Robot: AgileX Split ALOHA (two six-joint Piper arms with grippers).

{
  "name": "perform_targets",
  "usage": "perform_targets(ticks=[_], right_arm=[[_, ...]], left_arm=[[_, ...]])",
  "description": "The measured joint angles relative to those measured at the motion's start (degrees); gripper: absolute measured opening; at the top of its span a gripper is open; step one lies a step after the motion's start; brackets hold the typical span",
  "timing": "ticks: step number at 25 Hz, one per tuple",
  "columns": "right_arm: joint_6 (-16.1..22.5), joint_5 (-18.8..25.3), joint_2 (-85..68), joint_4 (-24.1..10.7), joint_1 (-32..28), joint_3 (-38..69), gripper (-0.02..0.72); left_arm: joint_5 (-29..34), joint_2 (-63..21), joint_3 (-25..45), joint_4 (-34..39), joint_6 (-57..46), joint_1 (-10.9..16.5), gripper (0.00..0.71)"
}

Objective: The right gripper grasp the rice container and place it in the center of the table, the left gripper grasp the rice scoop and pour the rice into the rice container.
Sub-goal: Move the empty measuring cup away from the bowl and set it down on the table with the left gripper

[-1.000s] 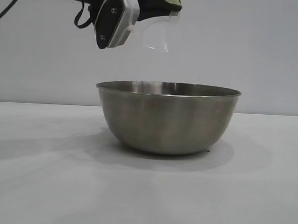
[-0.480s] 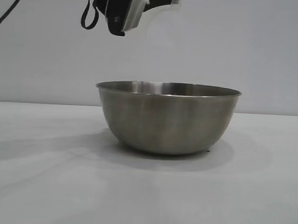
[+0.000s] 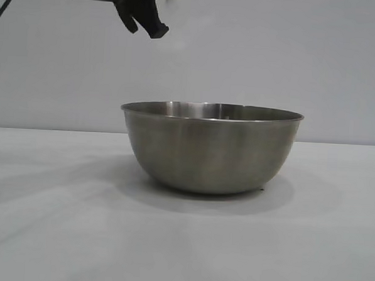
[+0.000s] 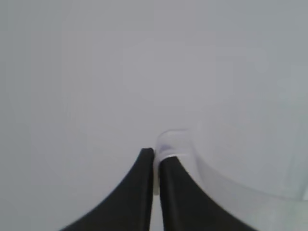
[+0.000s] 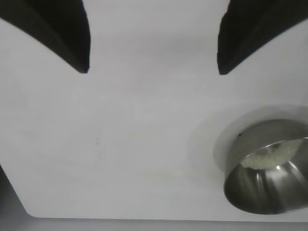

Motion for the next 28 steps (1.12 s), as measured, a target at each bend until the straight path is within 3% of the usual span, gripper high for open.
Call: perform_targets(ticks=[6, 14, 19, 23, 28], right_arm=[[0.0, 0.0, 0.0, 0.0, 0.0, 0.0, 0.473], [0.0, 0.0, 0.0, 0.0, 0.0, 0.0, 0.473], [0.0, 0.0, 0.0, 0.0, 0.0, 0.0, 0.473], [0.0, 0.0, 0.0, 0.0, 0.0, 0.0, 0.473], [0.0, 0.0, 0.0, 0.0, 0.0, 0.0, 0.473]], left_arm=[[-1.7, 0.0, 7.5, -8.0, -8.7, 0.0, 0.000], [-1.7, 0.0, 14.5, -11.7, -16.6, 0.1, 0.000], [-1.9, 1.5, 14.9, -10.8, -22.1, 2.7, 0.000], [-1.9, 4.8, 14.9, -5.9, -24.8, 4.6, 0.000], [-1.9, 8.5, 14.9, -3.0, -25.5, 4.7, 0.000]])
